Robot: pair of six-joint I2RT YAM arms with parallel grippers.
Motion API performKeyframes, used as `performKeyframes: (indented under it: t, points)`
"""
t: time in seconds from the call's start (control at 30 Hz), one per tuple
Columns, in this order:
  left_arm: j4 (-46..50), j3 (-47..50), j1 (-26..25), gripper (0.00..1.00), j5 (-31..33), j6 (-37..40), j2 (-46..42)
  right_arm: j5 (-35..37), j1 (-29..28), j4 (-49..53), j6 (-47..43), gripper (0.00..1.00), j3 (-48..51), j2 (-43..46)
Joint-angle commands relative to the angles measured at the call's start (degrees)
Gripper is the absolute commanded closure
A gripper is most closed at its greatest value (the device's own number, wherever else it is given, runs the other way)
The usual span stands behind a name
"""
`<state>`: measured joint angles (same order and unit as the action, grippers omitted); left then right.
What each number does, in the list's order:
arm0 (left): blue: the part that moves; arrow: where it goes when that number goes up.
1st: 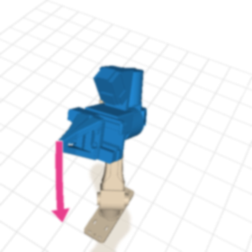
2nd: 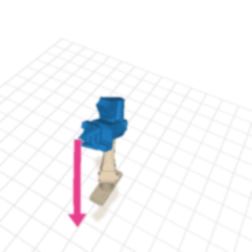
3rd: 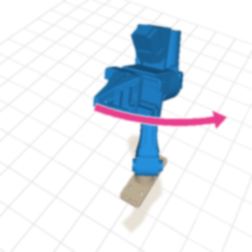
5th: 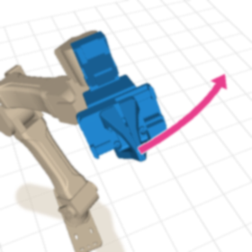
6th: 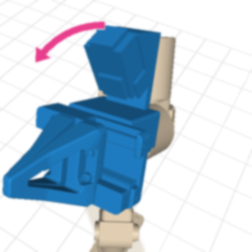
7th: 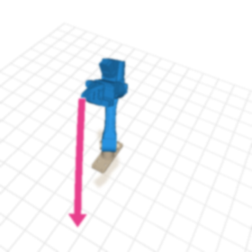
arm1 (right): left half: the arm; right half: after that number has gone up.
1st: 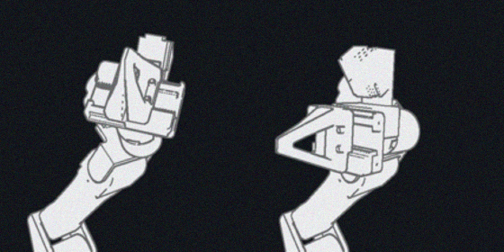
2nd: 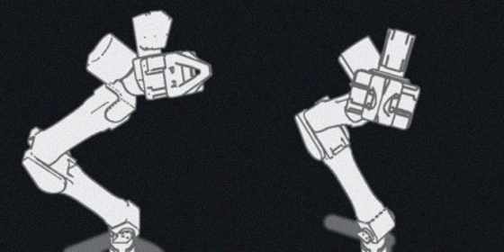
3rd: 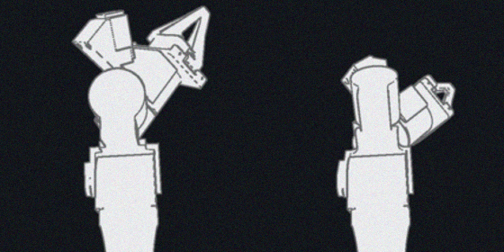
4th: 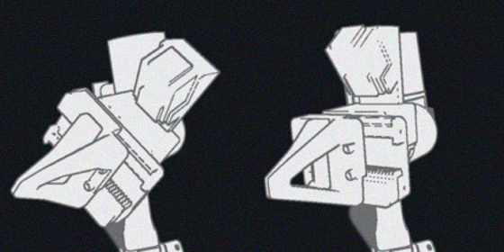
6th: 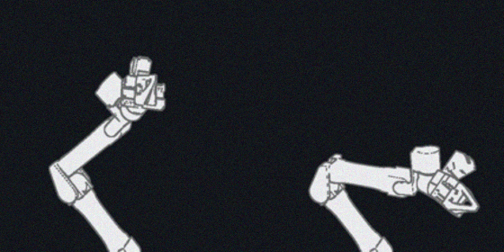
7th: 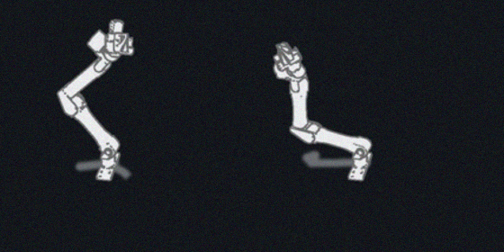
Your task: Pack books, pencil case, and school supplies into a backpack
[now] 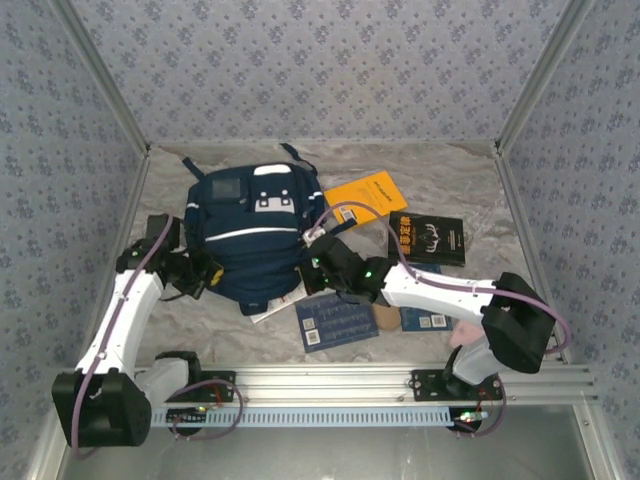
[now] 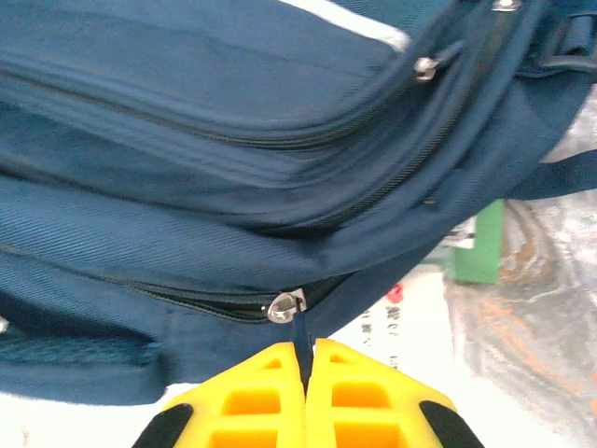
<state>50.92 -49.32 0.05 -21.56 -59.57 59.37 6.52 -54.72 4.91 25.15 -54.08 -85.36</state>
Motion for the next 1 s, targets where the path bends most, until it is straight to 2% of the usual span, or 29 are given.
performKeyframes:
  t: [0.0,0.27,0.53,0.7,0.83,0.97]
  points:
    - [1.1,-4.9,1.1,1.0,-0.1,0.4,0.0,2.4,4.2,-3.0,-0.3,1.0,2.0,0.1]
    - [0.9,-9.4,0.8,1.0,-3.6,1.1,1.6,-3.5,14.2,-15.4,4.5,1.0,2.1,-6.5]
    - [0.6,-11.8,0.4,1.0,-5.1,2.1,3.0,-9.1,21.9,-25.3,10.1,1.0,-2.6,-17.7]
    - [-1.3,-11.8,0.1,1.0,-7.1,2.4,3.6,-12.5,24.8,-28.2,13.5,1.0,-7.3,-24.4]
    - [-2.8,-11.4,-0.1,1.0,-8.8,2.4,4.0,-18.1,25.9,-29.3,14.8,1.0,-13.1,-29.4]
    - [-3.3,-11.1,-0.2,1.0,-8.8,2.4,4.2,-19.2,25.8,-32.2,15.8,1.0,-16.5,-32.0]
